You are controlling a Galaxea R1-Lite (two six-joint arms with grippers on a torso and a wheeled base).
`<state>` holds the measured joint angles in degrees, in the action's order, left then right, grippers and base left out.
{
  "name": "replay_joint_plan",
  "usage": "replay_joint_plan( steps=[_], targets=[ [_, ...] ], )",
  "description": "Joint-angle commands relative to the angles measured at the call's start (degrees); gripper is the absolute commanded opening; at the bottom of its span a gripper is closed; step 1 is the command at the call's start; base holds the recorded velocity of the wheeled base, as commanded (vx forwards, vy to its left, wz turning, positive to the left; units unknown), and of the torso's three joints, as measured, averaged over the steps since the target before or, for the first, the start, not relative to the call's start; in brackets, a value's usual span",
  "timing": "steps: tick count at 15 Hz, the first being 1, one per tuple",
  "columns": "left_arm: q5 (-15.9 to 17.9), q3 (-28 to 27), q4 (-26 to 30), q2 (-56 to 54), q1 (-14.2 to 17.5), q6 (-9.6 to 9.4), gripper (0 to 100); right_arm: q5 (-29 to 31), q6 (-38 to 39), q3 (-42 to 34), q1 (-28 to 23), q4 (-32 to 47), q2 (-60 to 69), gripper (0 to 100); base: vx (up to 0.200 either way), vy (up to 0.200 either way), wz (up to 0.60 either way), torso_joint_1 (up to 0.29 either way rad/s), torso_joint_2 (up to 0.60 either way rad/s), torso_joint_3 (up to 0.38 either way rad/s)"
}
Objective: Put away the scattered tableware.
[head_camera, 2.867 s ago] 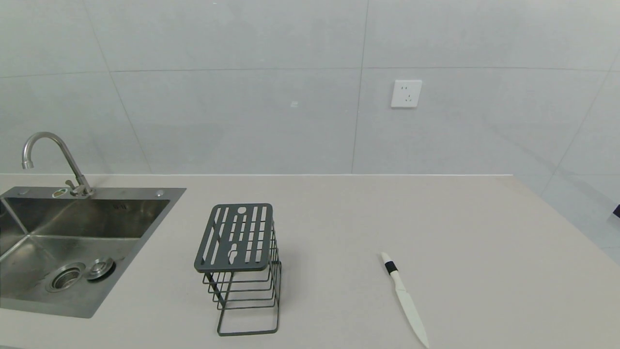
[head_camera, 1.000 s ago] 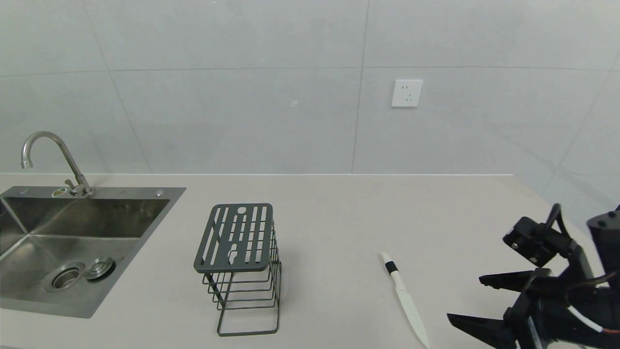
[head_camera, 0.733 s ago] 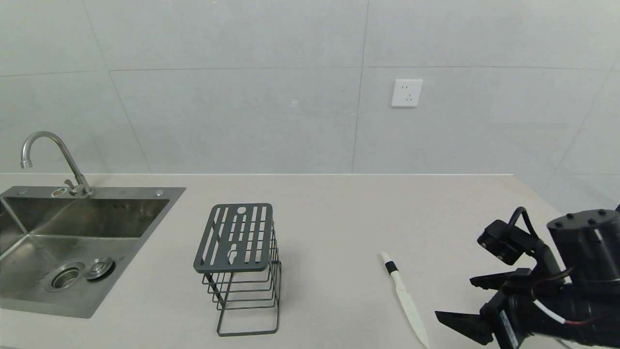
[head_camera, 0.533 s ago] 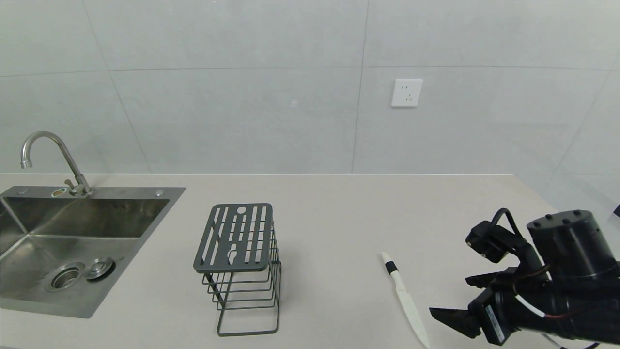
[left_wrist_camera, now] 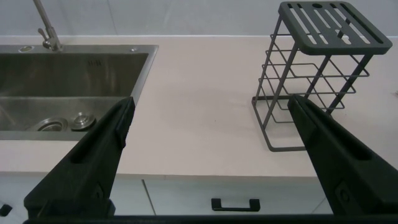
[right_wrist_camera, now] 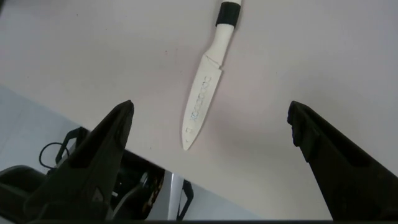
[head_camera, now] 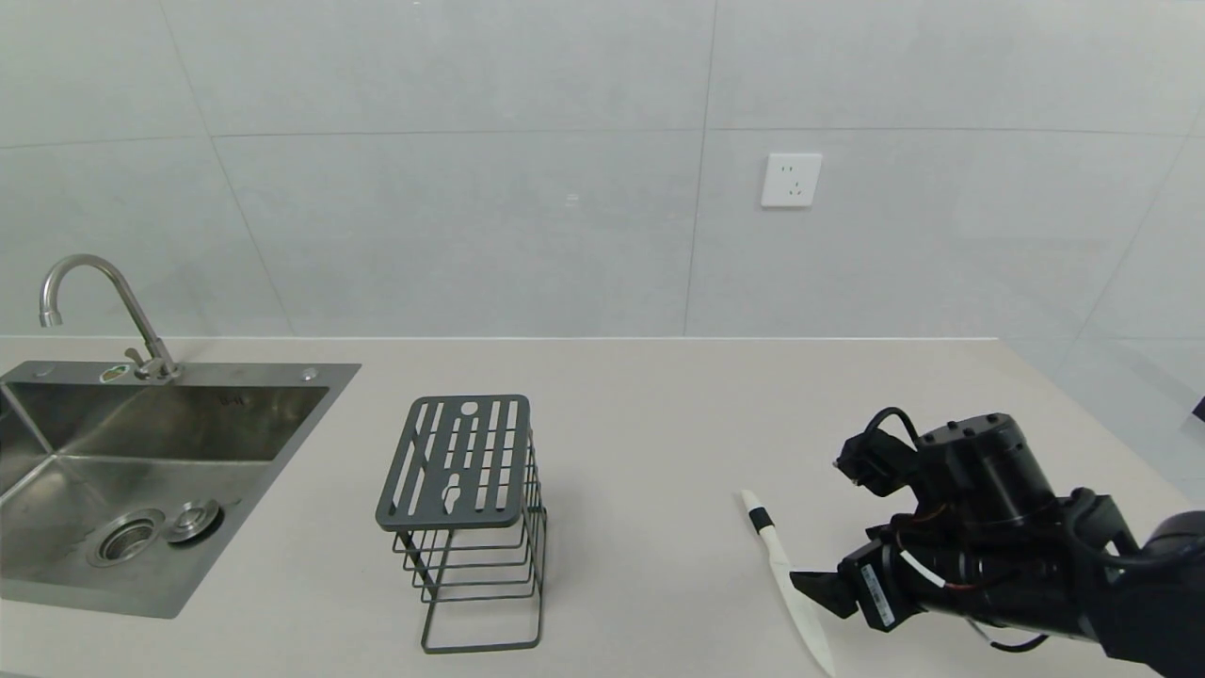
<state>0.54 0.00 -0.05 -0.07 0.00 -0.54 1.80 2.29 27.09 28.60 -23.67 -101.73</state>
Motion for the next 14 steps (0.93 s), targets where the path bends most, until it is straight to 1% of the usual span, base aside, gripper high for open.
replay_joint_plan(
  steps=[1,5,11,14],
  targets=[
    [-0.01,0.00,-0.04,0.07,0.00,0.01,100,0.66,-0.01,-0.11,0.23,-1.02,-4.53,100,0.000,0.000,0.00,0.000,0.00,0.000],
    [-0.01,0.00,-0.04,0.07,0.00,0.01,100,0.92,0.08,0.07,1.81,-6.30,-11.21,100,0.000,0.000,0.00,0.000,0.00,0.000],
    [-0.01,0.00,-0.04,0.07,0.00,0.01,100,0.83,-0.09,2.36,2.69,-8.67,-17.98,100,0.000,0.000,0.00,0.000,0.00,0.000],
    [-0.01,0.00,-0.04,0.07,0.00,0.01,100,0.92,-0.09,4.03,1.55,-8.67,-20.00,100,0.000,0.000,0.00,0.000,0.00,0.000]
  ],
)
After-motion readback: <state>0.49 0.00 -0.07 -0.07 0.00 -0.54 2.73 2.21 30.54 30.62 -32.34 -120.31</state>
